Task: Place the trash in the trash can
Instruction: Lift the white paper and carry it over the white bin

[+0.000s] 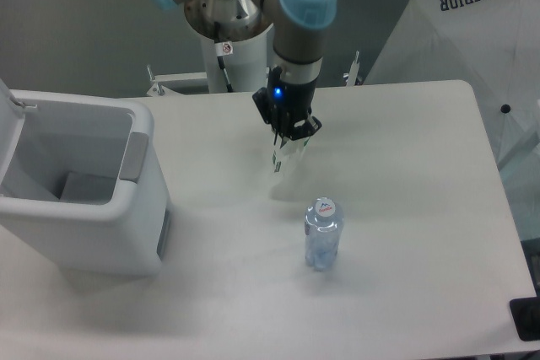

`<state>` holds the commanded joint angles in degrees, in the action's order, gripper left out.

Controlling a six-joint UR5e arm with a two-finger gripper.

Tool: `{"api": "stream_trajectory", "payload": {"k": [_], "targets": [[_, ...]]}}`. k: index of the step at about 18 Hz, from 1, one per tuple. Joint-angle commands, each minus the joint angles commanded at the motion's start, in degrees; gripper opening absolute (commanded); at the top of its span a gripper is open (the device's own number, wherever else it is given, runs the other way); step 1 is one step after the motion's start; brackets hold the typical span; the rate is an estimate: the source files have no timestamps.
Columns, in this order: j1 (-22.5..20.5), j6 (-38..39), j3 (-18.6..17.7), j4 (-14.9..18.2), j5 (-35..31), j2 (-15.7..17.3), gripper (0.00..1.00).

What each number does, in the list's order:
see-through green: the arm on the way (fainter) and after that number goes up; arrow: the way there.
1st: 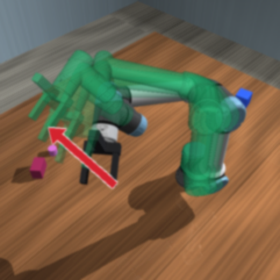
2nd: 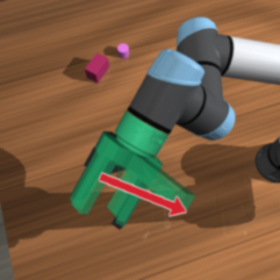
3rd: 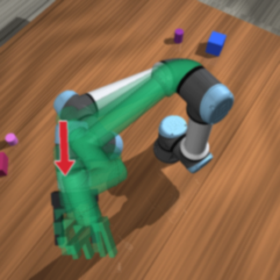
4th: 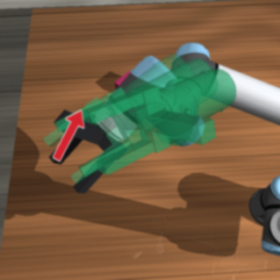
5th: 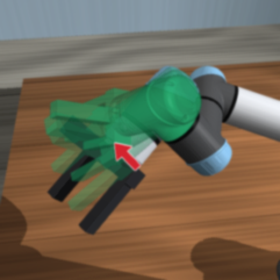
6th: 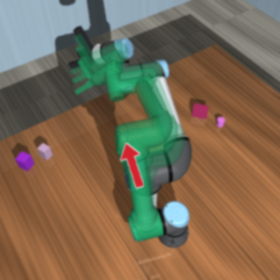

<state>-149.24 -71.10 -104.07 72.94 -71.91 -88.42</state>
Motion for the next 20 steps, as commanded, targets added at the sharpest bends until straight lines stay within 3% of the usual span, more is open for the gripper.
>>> {"api": "stream_trajectory", "payload": {"k": [7, 16, 20], "targets": [[0.0, 2.89, 6.51, 4.31, 8.7, 0.52, 0.0], [0.44, 13.96, 13.63, 3.88, 22.06, 0.88, 0.0], [0.79, 20.11, 17.75, 3.79, 25.15, 0.7, 0.0]]}}
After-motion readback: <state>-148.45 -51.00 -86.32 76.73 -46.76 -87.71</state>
